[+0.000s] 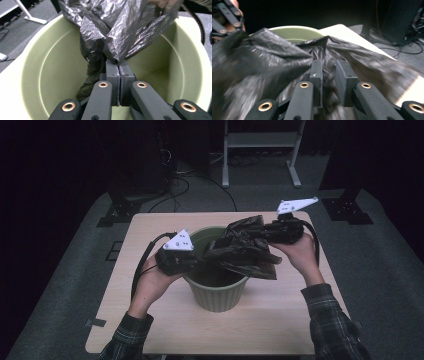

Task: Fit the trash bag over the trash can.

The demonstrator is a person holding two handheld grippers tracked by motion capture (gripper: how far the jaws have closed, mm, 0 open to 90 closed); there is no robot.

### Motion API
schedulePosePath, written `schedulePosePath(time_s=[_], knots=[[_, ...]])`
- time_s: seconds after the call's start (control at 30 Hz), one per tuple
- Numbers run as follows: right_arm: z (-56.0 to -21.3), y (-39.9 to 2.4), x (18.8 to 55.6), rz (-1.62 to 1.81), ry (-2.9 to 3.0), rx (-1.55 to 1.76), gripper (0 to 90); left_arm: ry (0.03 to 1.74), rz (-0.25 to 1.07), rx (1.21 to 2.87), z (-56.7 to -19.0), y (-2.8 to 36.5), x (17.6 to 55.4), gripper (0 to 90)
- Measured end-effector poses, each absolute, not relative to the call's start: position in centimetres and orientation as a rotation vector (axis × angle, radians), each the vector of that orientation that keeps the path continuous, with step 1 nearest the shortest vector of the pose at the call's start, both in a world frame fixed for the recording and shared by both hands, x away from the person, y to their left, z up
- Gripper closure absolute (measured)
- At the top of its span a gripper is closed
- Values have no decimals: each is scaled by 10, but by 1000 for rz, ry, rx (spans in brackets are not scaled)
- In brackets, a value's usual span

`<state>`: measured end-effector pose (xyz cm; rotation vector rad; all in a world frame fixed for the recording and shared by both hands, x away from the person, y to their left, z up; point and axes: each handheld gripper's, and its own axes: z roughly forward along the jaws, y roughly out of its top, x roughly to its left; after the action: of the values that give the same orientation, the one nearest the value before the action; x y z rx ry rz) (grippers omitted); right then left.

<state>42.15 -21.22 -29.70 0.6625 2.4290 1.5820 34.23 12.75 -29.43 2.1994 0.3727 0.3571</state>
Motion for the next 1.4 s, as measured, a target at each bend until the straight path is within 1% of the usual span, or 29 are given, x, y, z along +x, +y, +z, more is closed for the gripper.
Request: schedulePosePath(time_s=[0.13, 0.2, 0.5, 0.73, 1.0, 1.4], knots=[[-293, -241, 407, 1610, 2387, 690, 731, 408, 363, 2198, -296, 130, 345, 888], [-294, -258, 393, 1633, 2372, 701, 723, 430, 373, 2196, -296, 131, 345, 888], [-316, -290, 354, 1654, 2366, 712, 706, 444, 387, 2201, -296, 129, 345, 888], [-329, -285, 340, 1694, 2405, 660, 657, 452, 384, 2207, -295, 129, 346, 888], [-327, -280, 332, 1737, 2408, 604, 652, 456, 381, 2209, -294, 130, 346, 887], [-323, -279, 331, 1779, 2403, 567, 653, 451, 375, 2215, -294, 128, 347, 887]])
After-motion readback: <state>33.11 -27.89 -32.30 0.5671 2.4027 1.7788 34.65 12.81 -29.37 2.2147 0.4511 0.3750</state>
